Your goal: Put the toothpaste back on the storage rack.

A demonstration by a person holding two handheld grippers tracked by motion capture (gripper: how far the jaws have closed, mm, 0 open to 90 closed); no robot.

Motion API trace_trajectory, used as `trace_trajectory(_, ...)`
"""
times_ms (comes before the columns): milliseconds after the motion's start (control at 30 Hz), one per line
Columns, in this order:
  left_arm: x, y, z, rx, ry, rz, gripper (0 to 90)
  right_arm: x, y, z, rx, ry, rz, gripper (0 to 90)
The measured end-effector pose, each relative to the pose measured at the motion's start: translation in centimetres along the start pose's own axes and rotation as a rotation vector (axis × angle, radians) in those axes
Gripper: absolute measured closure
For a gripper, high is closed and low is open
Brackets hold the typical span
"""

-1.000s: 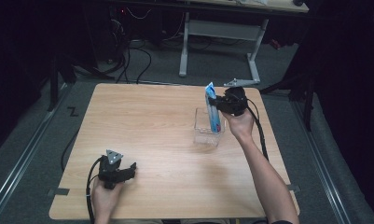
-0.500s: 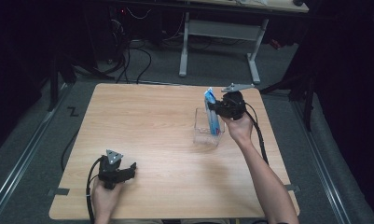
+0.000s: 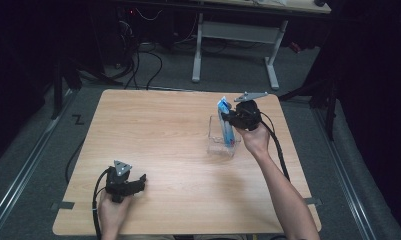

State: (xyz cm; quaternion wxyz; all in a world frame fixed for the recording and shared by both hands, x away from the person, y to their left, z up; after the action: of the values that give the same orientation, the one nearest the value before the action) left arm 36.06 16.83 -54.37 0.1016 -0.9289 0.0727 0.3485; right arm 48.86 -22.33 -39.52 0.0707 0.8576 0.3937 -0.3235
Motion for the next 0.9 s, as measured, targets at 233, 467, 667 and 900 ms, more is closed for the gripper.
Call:
trace_trajectory(233, 0.0, 0.0, 0.0, -0.002, 0.001, 0.000, 22.2, 0.6, 0.1, 0.6, 0.005, -0.018, -0.004, 74.5)
trace_trajectory(467, 0.0, 0.0, 0.0, -0.001, 0.001, 0.000, 22.2, 0.9, 0.0, 0.8, 0.003, -0.035, -0.005, 74.5)
trace_trajectory(667, 0.0, 0.0, 0.0, -0.001, 0.000, 0.000, 22.2, 1.5, -0.3, 0.8, -0.011, -0.057, -0.006, 74.4)
trace_trajectory(900, 0.0, 0.0, 0.0, -0.001, 0.001, 0.000, 22.2, 1.9, -0.6, 0.7, -0.013, -0.059, -0.003, 74.0)
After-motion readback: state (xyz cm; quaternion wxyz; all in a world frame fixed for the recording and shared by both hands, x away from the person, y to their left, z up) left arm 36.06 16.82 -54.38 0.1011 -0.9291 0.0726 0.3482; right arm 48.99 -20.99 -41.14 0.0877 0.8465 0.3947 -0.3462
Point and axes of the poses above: each handheld gripper's, and its own axes: x roughly forward along the jaws, z roughly out of its underside, y roughly to its right, the point moved 1 cm from there along x, roughly forward along the jaws, and after that the axes turned 13 degrees about -z, right-handed, at the moved point
